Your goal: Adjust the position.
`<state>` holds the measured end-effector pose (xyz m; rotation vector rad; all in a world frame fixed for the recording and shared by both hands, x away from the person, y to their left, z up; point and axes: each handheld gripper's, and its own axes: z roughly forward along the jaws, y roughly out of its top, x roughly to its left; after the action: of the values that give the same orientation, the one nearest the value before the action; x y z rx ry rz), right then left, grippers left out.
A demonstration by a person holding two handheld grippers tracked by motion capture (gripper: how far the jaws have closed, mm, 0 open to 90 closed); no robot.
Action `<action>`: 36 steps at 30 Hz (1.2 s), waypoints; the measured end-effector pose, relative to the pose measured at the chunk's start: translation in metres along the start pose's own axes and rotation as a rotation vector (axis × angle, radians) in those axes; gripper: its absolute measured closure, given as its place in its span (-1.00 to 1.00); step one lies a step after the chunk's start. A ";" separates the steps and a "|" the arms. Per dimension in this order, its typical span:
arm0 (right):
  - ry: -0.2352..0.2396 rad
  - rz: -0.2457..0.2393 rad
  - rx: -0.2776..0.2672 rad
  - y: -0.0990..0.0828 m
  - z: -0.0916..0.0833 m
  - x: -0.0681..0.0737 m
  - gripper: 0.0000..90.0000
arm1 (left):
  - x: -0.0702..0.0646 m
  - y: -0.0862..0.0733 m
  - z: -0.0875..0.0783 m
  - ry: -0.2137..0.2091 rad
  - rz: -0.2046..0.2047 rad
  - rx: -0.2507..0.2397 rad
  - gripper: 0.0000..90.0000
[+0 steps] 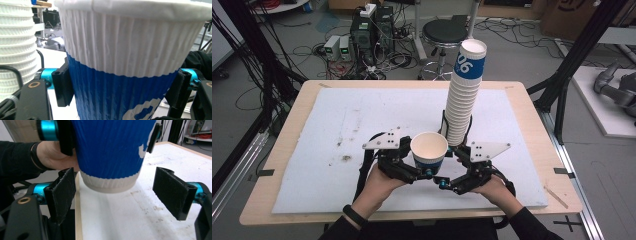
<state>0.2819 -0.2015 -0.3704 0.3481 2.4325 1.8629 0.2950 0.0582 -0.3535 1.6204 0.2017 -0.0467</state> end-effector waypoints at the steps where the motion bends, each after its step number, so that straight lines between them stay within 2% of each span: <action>1: -0.001 0.004 0.003 -0.001 0.002 0.001 -0.57 | -0.001 0.000 0.001 -0.003 0.001 0.001 -0.44; 7: 0.003 0.005 0.003 -0.003 0.010 0.005 -0.56 | -0.004 -0.002 0.007 -0.008 -0.001 0.000 -0.44; 9: 0.002 0.014 0.000 -0.004 0.012 0.005 -0.41 | -0.004 -0.003 0.007 -0.005 0.003 0.004 -0.44; 12: 0.008 0.011 -0.003 -0.004 0.012 0.006 -0.33 | -0.003 -0.003 0.007 -0.003 -0.001 0.000 -0.44; 19: 0.015 0.005 -0.002 -0.004 0.012 0.006 -0.31 | -0.006 -0.002 0.008 0.004 0.013 0.018 -0.49; 24: 0.017 -0.003 0.006 -0.005 0.013 0.006 -0.31 | -0.009 0.003 0.007 0.026 0.018 0.007 -0.60; 32: 0.025 -0.005 0.016 -0.006 0.015 0.006 -0.31 | -0.011 0.007 0.004 0.042 0.028 0.005 -0.60; 36: 0.024 -0.002 0.018 -0.006 0.015 0.006 -0.31 | -0.011 0.007 0.004 0.036 0.029 -0.004 -0.52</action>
<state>0.2775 -0.1881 -0.3799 0.3266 2.4653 1.8562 0.2860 0.0532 -0.3453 1.6204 0.2052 0.0050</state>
